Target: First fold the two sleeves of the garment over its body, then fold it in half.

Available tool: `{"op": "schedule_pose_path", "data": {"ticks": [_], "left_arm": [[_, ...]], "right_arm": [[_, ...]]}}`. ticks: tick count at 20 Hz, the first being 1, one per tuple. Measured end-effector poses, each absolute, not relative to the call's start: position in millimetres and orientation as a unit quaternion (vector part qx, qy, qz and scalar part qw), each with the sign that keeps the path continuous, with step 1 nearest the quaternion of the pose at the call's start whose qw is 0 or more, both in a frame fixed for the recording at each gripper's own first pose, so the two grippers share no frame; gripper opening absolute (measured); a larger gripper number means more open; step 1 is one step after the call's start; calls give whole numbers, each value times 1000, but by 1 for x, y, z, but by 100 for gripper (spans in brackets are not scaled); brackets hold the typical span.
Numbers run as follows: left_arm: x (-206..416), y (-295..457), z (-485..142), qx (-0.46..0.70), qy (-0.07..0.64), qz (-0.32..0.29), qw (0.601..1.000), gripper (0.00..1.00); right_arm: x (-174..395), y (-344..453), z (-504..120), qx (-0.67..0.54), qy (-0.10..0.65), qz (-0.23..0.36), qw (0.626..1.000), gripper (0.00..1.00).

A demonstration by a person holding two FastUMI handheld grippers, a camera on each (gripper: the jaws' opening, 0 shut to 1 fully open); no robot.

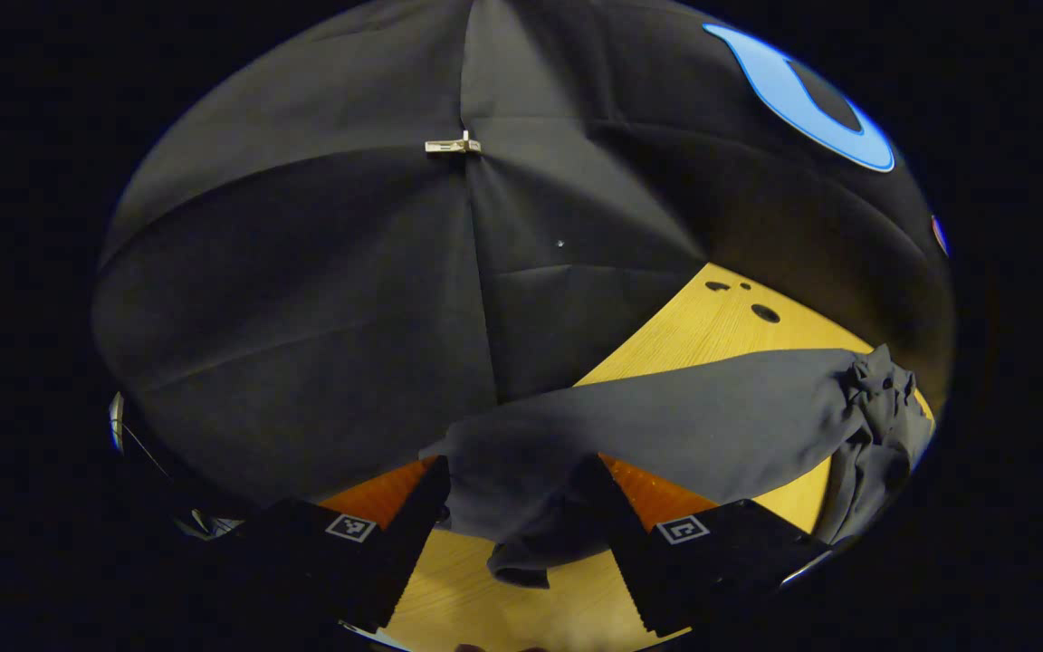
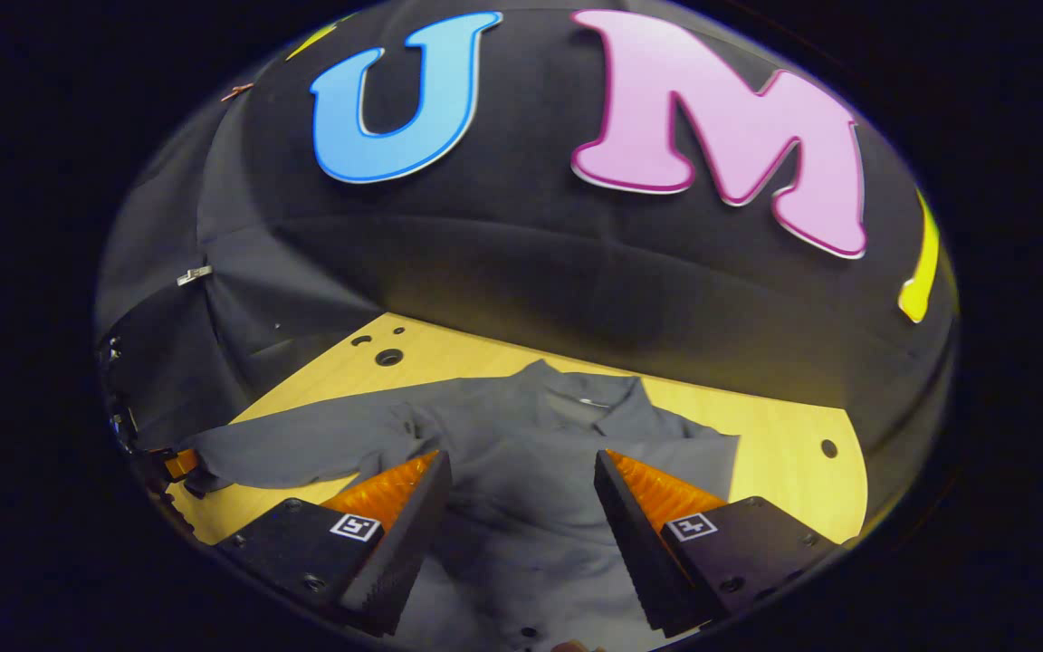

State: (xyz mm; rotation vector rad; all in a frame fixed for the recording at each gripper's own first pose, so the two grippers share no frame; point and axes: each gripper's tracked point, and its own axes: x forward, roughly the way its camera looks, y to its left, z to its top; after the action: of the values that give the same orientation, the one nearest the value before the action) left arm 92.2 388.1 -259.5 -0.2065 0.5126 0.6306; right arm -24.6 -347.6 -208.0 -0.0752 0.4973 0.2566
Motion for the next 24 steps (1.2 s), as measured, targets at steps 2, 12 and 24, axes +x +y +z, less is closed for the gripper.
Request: {"op": "schedule_pose_path", "data": {"ticks": [2, 12, 24], "left_arm": [[99, 388, -269, -94, 263, 303, 911, 92], [112, 373, -290, -109, 296, 281, 906, 79], [125, 349, -272, -93, 292, 258, 916, 6]], "right_arm": [[-38, -375, -207, -39, 256, 112, 959, 98], [-116, -485, -197, -25, 276, 20, 961, 98], [-166, -582, -162, -18, 252, -59, 966, 98]]}}
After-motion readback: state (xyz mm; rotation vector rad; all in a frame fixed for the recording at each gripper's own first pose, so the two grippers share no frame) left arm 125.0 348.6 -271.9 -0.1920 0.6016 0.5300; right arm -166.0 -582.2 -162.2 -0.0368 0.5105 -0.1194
